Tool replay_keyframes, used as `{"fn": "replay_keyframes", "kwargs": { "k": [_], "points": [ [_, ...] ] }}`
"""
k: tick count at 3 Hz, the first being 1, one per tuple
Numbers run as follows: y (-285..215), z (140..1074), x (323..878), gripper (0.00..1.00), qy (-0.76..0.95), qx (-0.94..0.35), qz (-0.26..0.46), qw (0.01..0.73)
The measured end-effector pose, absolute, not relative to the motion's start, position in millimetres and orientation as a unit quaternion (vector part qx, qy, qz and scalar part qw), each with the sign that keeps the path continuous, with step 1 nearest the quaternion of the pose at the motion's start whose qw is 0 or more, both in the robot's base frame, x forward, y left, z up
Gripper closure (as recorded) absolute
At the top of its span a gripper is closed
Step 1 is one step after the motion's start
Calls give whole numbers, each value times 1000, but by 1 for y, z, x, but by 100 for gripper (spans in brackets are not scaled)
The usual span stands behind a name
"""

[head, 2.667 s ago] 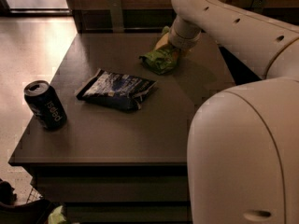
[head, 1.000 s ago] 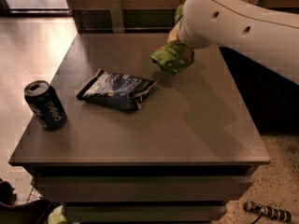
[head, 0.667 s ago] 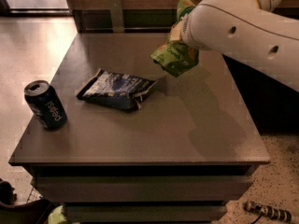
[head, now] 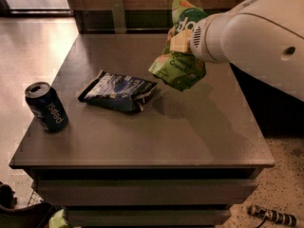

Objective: Move green rice chip bag near pepsi can

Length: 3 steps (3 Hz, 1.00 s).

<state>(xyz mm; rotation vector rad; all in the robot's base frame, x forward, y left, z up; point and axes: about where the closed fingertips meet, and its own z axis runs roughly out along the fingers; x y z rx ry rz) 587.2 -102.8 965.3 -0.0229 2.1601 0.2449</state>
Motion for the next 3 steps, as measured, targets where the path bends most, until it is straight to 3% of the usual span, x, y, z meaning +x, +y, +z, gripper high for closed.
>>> {"fn": "replay_keyframes", "kwargs": {
  "k": [3],
  "points": [
    [6, 897, 561, 100, 888, -269, 84, 364]
  ]
}}
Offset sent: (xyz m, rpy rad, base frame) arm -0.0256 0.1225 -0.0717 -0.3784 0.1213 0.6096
